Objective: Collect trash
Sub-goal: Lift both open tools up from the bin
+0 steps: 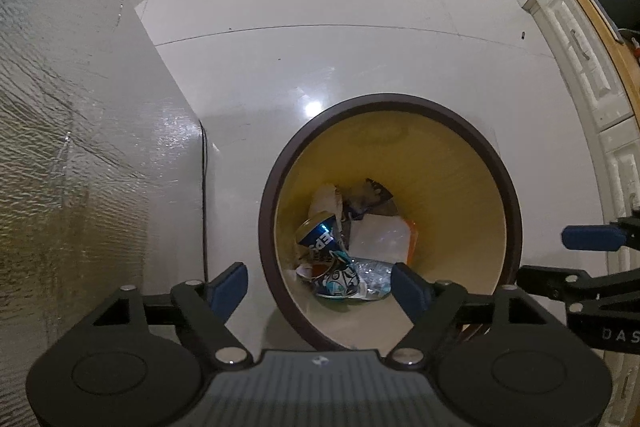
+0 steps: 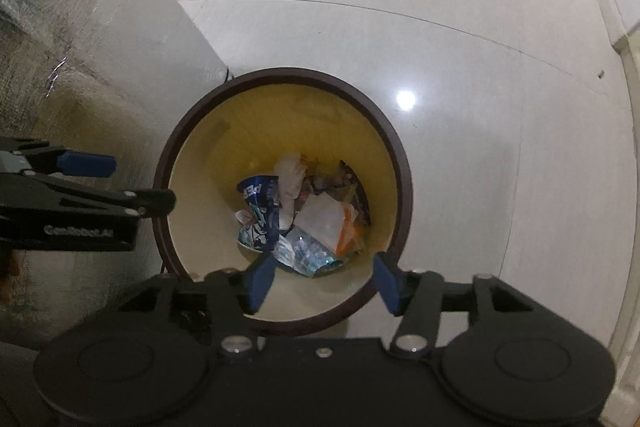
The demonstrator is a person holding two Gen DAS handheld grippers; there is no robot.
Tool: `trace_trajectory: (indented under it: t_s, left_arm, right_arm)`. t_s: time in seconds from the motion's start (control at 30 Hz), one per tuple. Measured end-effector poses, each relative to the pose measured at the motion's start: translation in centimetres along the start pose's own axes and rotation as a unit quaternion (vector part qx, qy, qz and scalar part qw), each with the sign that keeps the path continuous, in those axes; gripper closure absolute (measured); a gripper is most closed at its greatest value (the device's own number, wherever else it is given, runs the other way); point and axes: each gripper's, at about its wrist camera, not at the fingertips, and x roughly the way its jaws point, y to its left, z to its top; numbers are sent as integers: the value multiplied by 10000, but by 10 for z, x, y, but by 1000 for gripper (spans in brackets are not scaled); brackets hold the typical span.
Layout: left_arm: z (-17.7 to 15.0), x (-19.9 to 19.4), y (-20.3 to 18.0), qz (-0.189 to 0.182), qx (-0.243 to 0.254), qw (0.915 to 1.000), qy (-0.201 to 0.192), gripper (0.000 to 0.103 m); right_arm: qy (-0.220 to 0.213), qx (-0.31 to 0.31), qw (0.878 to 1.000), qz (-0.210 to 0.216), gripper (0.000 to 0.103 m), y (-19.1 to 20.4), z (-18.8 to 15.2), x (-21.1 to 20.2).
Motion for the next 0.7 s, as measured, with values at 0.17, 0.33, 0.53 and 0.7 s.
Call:
trace_trajectory:
  t_s: [0.17,0.33,0.53,0.7]
  left_arm:
    - [-1,-6,3,20,-10,10000,-27,9]
    - [-6,-14,6,42,17,9999,-115,2]
    - [-13,-26,9,-2,29,9998,-173,0]
    - [-19,-37,5,-27,83,9996,-275,0]
  right_arm:
    - [-32,74,10000,-51,30,-7,-9,-5]
    - [-272,309,9991,-36,2,-15,-15,-13]
    - [-437,461,9979,-96,0,-20,-20,-22]
    - [-530,636,9965,-70,0,-25,-23,-29]
